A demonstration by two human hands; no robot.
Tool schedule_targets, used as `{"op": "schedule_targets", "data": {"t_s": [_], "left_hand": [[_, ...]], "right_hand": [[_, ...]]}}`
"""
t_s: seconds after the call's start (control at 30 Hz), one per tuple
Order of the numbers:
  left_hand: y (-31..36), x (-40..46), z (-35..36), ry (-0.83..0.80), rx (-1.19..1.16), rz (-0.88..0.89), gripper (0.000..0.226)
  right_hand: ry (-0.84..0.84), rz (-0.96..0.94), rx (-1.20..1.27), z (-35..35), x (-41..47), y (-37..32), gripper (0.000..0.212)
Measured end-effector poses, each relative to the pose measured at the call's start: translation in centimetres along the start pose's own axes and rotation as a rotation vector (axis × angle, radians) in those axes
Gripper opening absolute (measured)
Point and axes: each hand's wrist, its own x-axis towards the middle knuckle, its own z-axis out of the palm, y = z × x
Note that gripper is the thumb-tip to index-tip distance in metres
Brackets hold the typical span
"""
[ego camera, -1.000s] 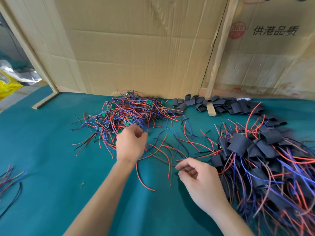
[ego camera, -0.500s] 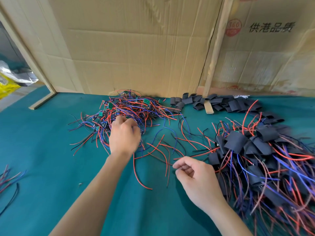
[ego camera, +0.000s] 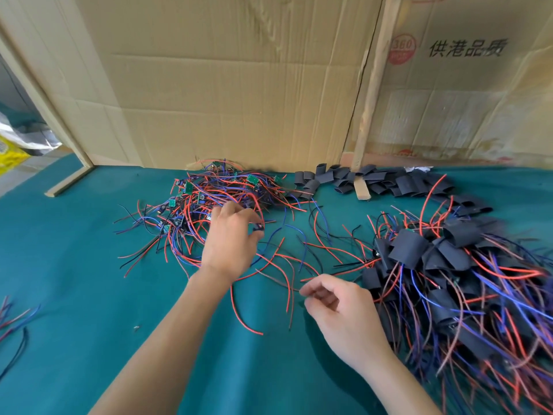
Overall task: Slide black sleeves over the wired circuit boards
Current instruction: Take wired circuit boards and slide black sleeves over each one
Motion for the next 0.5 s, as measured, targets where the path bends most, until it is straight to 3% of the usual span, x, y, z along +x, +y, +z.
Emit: {"op": "schedule_targets", "data": {"t_s": [0.1,0.2,0.27,0.5], "left_hand": [[3.6,-2.2,-0.8,-0.005,-0.328,0.018,0.017],[7.3,-4.8,-0.6,-0.044,-0.548,0.038,0.022],[8.8,-6.5,0.1,-0.072,-0.596,0.055,0.024],[9.5,-6.9,-1.3,-0.158,-0.615,0.020,0.040]], "right_hand": [[0.034,0.054,0.152,-0.3,0.2,-0.2,0.022],[0.125,0.088,0.482,-0.8,0.3,-1.0,0.007],[0.129,0.075,0.596,-1.2,0.3,-1.5,0.013],[0.167,0.071,0.654,-2.6,0.3,-2.5,0.017]]}}
